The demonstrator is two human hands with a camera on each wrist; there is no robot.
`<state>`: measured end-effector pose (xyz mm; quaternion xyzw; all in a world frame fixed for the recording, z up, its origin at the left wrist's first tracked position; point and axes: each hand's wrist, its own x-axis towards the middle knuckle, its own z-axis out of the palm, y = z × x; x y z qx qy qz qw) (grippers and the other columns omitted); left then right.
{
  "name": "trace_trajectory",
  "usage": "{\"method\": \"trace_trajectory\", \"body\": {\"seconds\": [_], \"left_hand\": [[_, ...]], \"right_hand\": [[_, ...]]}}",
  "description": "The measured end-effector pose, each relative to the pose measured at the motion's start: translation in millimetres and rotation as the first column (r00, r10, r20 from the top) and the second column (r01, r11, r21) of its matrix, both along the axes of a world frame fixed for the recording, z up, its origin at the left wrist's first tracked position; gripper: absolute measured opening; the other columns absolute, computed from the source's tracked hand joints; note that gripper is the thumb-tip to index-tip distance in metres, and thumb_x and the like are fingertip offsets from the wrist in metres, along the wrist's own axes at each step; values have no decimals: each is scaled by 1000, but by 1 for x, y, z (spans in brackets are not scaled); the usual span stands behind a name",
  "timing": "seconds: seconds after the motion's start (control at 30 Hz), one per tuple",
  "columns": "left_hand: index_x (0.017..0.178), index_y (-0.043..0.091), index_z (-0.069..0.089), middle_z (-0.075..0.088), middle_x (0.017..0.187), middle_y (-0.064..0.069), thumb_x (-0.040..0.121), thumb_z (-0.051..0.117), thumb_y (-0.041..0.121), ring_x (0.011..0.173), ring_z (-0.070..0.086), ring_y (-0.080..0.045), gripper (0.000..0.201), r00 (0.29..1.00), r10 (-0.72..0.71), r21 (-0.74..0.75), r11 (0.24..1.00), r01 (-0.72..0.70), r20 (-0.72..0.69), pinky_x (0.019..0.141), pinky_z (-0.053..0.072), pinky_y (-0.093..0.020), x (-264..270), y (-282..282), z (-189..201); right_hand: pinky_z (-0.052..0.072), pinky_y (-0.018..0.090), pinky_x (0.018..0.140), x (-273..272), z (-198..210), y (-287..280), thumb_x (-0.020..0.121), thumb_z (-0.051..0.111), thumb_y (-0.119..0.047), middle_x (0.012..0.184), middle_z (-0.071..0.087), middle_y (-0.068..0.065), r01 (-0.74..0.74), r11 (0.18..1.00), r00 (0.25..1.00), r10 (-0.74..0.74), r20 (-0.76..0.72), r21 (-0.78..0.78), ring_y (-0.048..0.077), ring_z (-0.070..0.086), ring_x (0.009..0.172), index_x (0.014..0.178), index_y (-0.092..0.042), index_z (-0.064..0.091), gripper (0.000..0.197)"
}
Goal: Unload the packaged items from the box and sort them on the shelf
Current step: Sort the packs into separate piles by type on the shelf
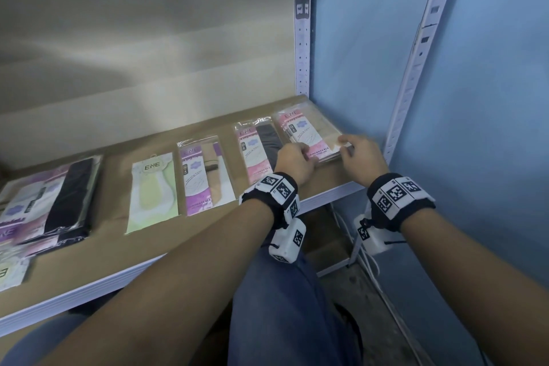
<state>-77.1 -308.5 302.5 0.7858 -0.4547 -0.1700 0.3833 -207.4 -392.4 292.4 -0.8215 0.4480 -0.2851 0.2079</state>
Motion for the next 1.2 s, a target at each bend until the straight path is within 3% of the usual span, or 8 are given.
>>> {"method": "trace_trajectory", "body": {"seconds": [0.4, 0.53, 0.6, 0.73, 0.83, 0.93, 1.03, 1.2], "left_hand": [[132, 7, 53, 57, 132, -10, 86, 61, 15, 121, 54, -23, 47, 986, -55, 33, 998, 50, 158, 100, 45, -30, 20, 15, 25], [122, 6, 60, 66, 111, -7, 84, 63, 10, 106, 63, -24, 38, 983, -71, 44, 997, 64, 172, 75, 47, -21, 41, 40, 39], [124, 4, 58, 64, 117, -8, 87, 62, 11, 111, 60, -24, 38, 978, -63, 51, 997, 54, 201, 81, 45, -19, 54, 57, 44], [133, 6, 51, 56, 134, -10, 89, 62, 17, 121, 54, -23, 47, 972, 1, 76, 997, -19, 235, 99, 43, -29, 89, 93, 49], [134, 7, 49, 54, 136, -9, 90, 60, 17, 123, 53, -22, 47, 971, 52, 99, 992, -77, 234, 99, 41, -28, 118, 123, 52], [133, 7, 50, 55, 135, -10, 90, 61, 20, 121, 54, -23, 46, 960, 122, 108, 982, -153, 254, 97, 42, -28, 150, 160, 58], [133, 9, 50, 54, 135, -7, 90, 58, 26, 122, 52, -23, 46, 931, 198, 158, 954, -256, 307, 98, 40, -29, 183, 198, 60], [131, 8, 51, 55, 128, -11, 93, 54, 22, 113, 56, -29, 41, 903, 301, 239, 894, -380, 308, 96, 46, -32, 222, 262, 62]], "right_hand": [[36, 34, 103, 5, 19, 11, 89, 52, -11, 128, 58, 13, -33, 995, 998, 27, -59, -98, 32, 46, 120, 124, -3, 60, 37], [36, 35, 104, 19, 31, 24, 89, 53, -17, 129, 58, 12, -65, 995, 996, 59, -71, -80, 28, 46, 124, 125, -7, 59, 38], [37, 34, 103, 31, 36, 33, 89, 55, -18, 130, 58, 12, -93, 992, 993, 86, -84, -85, 27, 48, 123, 125, -7, 60, 38], [39, 29, 99, 60, 44, 61, 88, 56, -14, 127, 60, 14, -163, 981, 984, 153, -92, -105, 30, 52, 119, 122, -4, 61, 36], [38, 25, 94, 83, 46, 81, 89, 58, -15, 128, 59, 10, -236, 968, 968, 226, -106, -90, 25, 53, 116, 122, -8, 61, 35], [39, 35, 106, 112, 48, 103, 88, 58, -19, 136, 53, 8, -314, 944, 945, 301, -128, -99, 23, 50, 123, 128, -12, 57, 40], [32, 31, 109, 141, 51, 127, 89, 58, -19, 135, 55, 9, -382, 914, 920, 362, -151, -138, 22, 48, 126, 128, -8, 57, 40], [35, 31, 103, 187, 51, 168, 90, 56, -18, 130, 57, 10, -490, 864, 862, 462, -207, -112, 24, 50, 122, 128, -7, 56, 39]]}}
